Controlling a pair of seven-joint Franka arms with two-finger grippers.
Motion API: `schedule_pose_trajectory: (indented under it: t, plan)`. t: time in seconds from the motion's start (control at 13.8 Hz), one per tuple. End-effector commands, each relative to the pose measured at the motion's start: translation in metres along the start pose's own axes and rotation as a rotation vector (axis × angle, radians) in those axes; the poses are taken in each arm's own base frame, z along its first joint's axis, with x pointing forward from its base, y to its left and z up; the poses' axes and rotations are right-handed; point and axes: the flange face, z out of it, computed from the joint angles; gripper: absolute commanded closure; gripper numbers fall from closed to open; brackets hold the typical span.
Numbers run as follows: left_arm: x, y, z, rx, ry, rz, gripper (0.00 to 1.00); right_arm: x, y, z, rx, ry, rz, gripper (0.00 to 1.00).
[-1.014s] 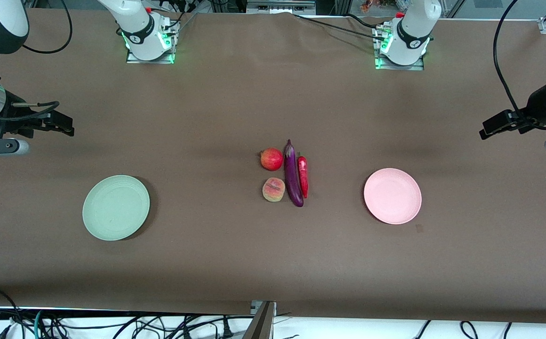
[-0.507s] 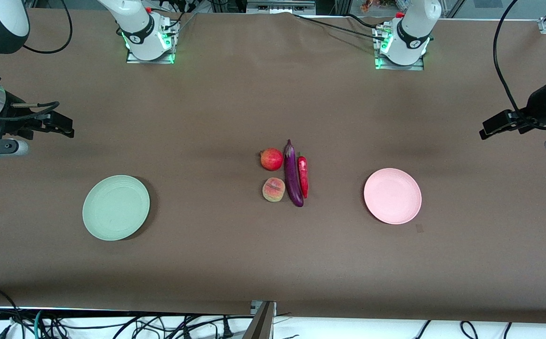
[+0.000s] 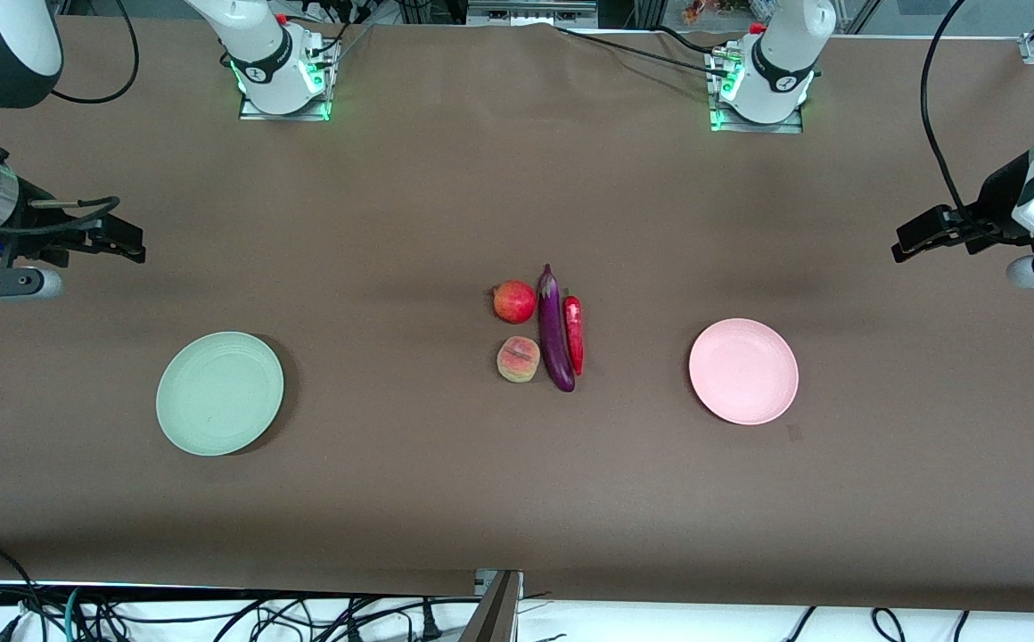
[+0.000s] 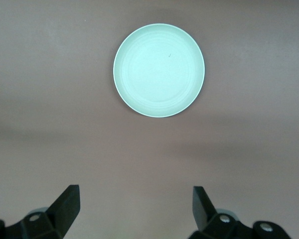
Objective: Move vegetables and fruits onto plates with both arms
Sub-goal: 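Reach the left gripper to the chili while the right gripper reaches the apple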
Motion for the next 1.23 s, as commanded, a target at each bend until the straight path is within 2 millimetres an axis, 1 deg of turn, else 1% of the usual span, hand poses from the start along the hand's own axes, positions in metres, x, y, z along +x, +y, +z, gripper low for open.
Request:
schedule_pose_trajectory:
  t: [0.0,0.22,0.29,0.36,0.43,0.72,0.87,0.94,1.01,1.09,1.16]
  plan:
    - [-0.004,-0.001,-0.007,0.021,0.013,0.023,0.0,0.007,-0.004,0.004,0.027,0.002,0.01,0.0]
    - [-0.003,-0.003,-0.008,0.062,0.023,0.138,0.0,0.008,-0.003,0.006,0.027,0.001,0.013,0.0]
    - [-0.003,-0.004,-0.008,0.059,0.022,0.137,0.0,0.009,0.001,0.01,0.028,-0.005,0.008,0.0]
    - [-0.003,-0.004,-0.008,0.059,0.022,0.137,0.0,0.011,0.002,0.017,0.03,-0.024,0.008,0.0]
    - [-0.002,-0.006,-0.008,0.058,0.019,0.134,0.0,0.013,0.002,0.025,0.028,-0.042,0.004,0.0]
    - [-0.002,-0.008,-0.007,0.053,0.017,0.126,0.0,0.016,0.001,0.041,0.022,-0.079,0.017,0.0]
    - [-0.002,-0.006,-0.01,0.05,0.021,0.128,0.0,0.02,-0.002,0.049,0.033,-0.09,0.014,0.0]
    - [-0.002,-0.006,-0.01,0.049,0.023,0.129,0.0,0.022,-0.006,0.049,0.032,-0.082,0.008,0.0]
    - [-0.003,-0.002,-0.017,0.048,0.036,0.134,0.0,0.025,-0.012,0.055,0.034,-0.089,-0.001,0.0]
    - [-0.003,0.001,-0.019,0.049,0.041,0.14,0.0,0.028,-0.023,0.059,0.047,-0.088,-0.007,0.0]
    - [-0.005,0.009,-0.02,0.048,0.044,0.157,0.0,0.032,-0.03,0.064,0.076,-0.085,0.012,0.0]
